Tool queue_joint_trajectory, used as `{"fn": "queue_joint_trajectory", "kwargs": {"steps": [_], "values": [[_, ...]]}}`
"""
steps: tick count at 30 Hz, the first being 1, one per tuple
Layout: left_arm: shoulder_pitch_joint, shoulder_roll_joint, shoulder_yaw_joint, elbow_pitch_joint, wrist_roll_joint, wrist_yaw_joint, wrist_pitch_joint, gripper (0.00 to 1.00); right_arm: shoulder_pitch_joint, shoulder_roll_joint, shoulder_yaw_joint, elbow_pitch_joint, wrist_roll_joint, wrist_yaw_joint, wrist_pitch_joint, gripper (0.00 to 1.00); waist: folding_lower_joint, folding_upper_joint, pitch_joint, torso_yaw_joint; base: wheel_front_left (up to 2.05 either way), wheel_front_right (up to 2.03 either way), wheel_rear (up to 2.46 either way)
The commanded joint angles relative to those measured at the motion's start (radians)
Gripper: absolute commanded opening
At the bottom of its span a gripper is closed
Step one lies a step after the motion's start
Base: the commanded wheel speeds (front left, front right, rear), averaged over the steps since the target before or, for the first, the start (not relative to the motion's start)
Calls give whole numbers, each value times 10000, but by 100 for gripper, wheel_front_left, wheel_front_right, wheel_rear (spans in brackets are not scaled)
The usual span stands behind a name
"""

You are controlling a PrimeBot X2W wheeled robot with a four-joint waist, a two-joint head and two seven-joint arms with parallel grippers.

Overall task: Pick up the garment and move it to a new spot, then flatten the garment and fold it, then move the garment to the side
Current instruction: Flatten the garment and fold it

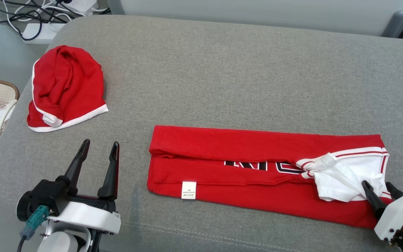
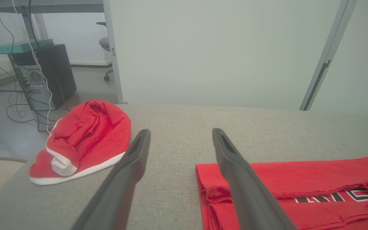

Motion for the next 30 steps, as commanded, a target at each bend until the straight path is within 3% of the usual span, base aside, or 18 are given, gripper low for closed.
{"fn": "queue_joint_trajectory", "kwargs": {"steps": [1, 6, 7, 9, 15, 21, 25, 30], "values": [[-629, 148, 438, -200, 85, -103, -97, 100, -256, -279, 148, -5, 80, 42, 170, 100, 0, 0, 58, 9, 0, 0, 0], [-734, 13, 540, -127, 168, -239, -97, 100, -503, -264, 596, 354, 573, 42, 1259, 100, 0, 0, 167, 10, 0, 0, 0], [-752, -10, 568, -110, 187, -260, -97, 100, -537, -293, 678, 325, 681, 42, 1381, 59, 0, 0, 180, 4, 0, 0, 0], [-774, -53, 623, -81, 225, -303, -97, 100, -566, -368, 899, 232, 914, 42, 1689, 0, 0, 0, 206, -14, 0, 0, 0], [-767, -148, 776, -7, 333, -406, -97, 100, -663, -717, 899, 78, 1243, 42, 1707, 0, 0, 0, 241, -176, 0, 0, 0], [-838, -208, 874, -8, 432, -490, -97, 100, -730, -1211, -156, 570, 1209, 42, 1150, 0, 0, 0, 406, -463, 0, 0, 0], [-919, -267, 869, 8, 518, -591, -97, 100, -586, -1898, -1262, 1289, 1038, 42, 678, 0, 0, 0, 569, -728, 0, 0, 0], [-1005, -279, 925, 39, 589, -646, -97, 100, -851, -2044, -1424, 1280, 990, 42, 415, 0, 0, 0, 675, -1066, 0, 0, 0]]}}
